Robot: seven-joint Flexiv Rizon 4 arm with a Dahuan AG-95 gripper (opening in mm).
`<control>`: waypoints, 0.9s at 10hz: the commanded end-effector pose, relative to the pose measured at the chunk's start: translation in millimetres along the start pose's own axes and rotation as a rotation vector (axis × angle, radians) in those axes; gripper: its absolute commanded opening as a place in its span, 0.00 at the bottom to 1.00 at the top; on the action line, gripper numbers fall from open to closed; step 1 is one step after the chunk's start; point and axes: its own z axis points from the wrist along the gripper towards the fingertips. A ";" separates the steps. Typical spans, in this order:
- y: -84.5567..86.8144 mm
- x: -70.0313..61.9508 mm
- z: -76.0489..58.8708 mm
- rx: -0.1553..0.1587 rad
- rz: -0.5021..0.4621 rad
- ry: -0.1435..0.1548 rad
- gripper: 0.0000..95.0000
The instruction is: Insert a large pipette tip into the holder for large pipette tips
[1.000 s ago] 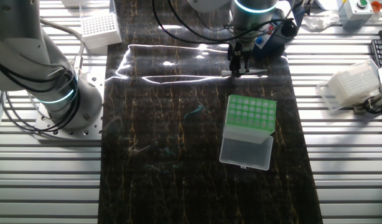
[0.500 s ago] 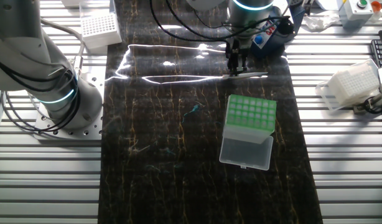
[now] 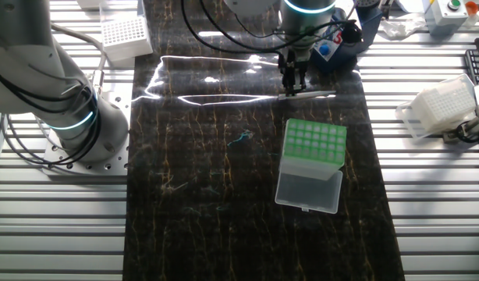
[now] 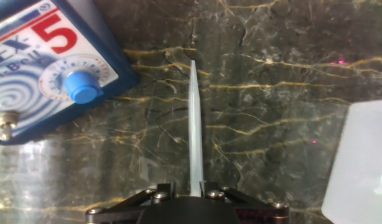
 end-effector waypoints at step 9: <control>-5.7 5.5 5.0 0.006 -0.001 -0.004 0.20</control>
